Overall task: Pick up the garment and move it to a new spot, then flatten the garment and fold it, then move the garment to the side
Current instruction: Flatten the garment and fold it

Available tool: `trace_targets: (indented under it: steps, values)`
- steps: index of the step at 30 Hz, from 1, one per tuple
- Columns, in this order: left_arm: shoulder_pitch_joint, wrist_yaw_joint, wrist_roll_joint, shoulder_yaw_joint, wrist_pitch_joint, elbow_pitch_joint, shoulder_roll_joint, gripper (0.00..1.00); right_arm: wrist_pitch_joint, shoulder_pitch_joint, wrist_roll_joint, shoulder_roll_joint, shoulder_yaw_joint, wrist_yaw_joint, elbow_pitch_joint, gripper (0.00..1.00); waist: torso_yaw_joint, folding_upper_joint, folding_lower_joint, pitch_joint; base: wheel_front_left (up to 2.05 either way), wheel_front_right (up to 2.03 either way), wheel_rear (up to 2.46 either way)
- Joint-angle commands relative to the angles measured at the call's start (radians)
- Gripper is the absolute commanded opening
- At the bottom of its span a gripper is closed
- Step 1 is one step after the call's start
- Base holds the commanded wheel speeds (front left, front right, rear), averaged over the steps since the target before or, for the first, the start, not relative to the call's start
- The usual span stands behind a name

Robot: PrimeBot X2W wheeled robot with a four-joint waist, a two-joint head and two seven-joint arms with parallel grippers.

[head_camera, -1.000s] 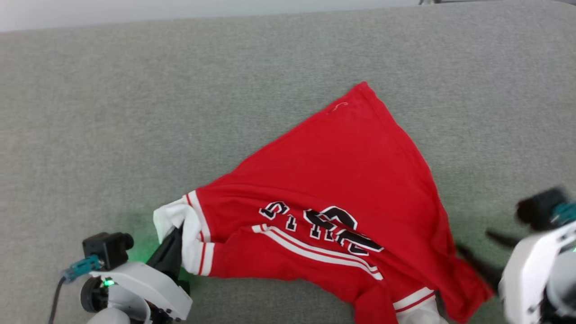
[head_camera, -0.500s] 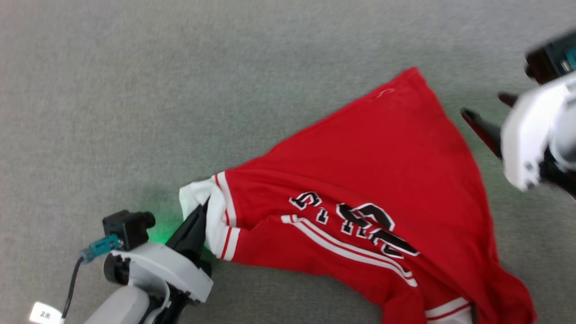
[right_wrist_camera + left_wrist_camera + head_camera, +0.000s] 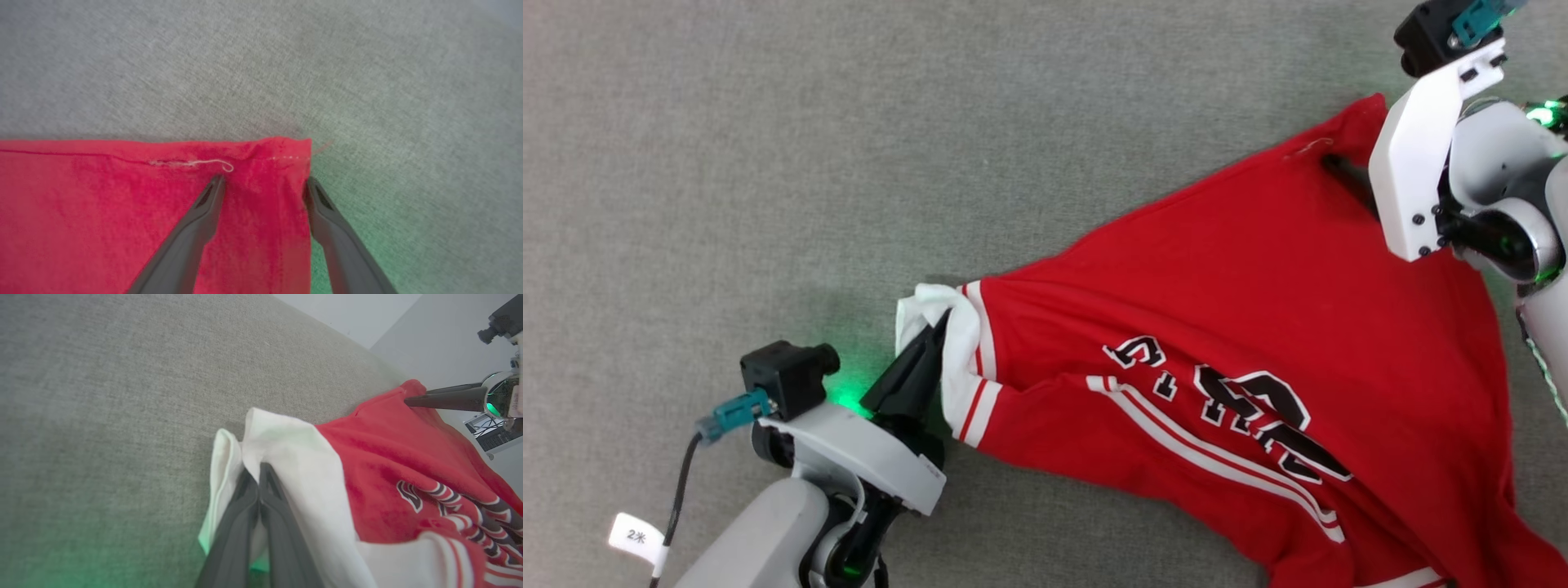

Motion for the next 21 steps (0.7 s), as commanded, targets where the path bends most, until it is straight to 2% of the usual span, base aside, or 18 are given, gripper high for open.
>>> trace_targets:
  steps: [1, 4, 6, 7, 8, 11, 14, 21]
  values:
    - [0.026, 0.011, -0.012, 0.0, 0.011, 0.061, 0.011, 0.0, 0.002, 0.013, 0.011, -0.005, 0.028, -0.001, 0.043, 1.0, 0.013, -0.0001, 0.0, 0.012, 0.0, 0.0, 0.0]
    - [0.027, 0.009, -0.016, 0.004, 0.008, 0.07, 0.011, 0.0, 0.006, 0.013, 0.019, -0.011, 0.059, -0.001, 0.084, 1.0, 0.014, -0.0001, 0.0, 0.014, 0.0, 0.0, 0.0]
    - [0.027, 0.008, -0.019, 0.005, 0.007, 0.072, 0.011, 0.0, 0.015, 0.016, 0.027, -0.016, 0.08, -0.001, 0.103, 0.48, 0.013, -0.0001, 0.0, 0.014, 0.0, 0.0, 0.0]
    - [0.027, 0.005, -0.021, 0.007, 0.005, 0.072, 0.01, 0.0, 0.022, 0.017, 0.031, -0.02, 0.095, -0.001, 0.108, 0.37, 0.012, -0.0001, 0.0, 0.014, 0.0, 0.0, 0.0]
    - [0.027, 0.004, -0.023, 0.007, 0.005, 0.072, 0.007, 0.0, 0.013, 0.016, 0.034, -0.024, 0.102, -0.001, 0.11, 0.0, 0.012, -0.0001, 0.0, 0.015, 0.0, 0.0, 0.0]
    - [0.02, 0.002, -0.03, 0.013, 0.002, 0.071, 0.005, 0.0, -0.028, 0.006, 0.039, -0.025, 0.102, -0.001, 0.12, 0.0, 0.009, -0.0001, 0.0, 0.011, 0.0, 0.0, 0.0]
    - [0.014, -0.006, -0.04, 0.034, -0.012, 0.057, 0.006, 0.0, -0.109, -0.014, 0.03, -0.012, 0.059, -0.002, 0.138, 0.0, 0.004, -0.0001, 0.0, 0.0, 0.0, 0.0, 0.0]
    - [-0.032, -0.039, -0.071, 0.088, -0.018, -0.01, 0.034, 0.0, -0.356, -0.089, -0.013, 0.045, -0.123, -0.001, 0.213, 0.0, -0.017, -0.0001, 0.0, -0.042, 0.0, 0.0, 0.0]
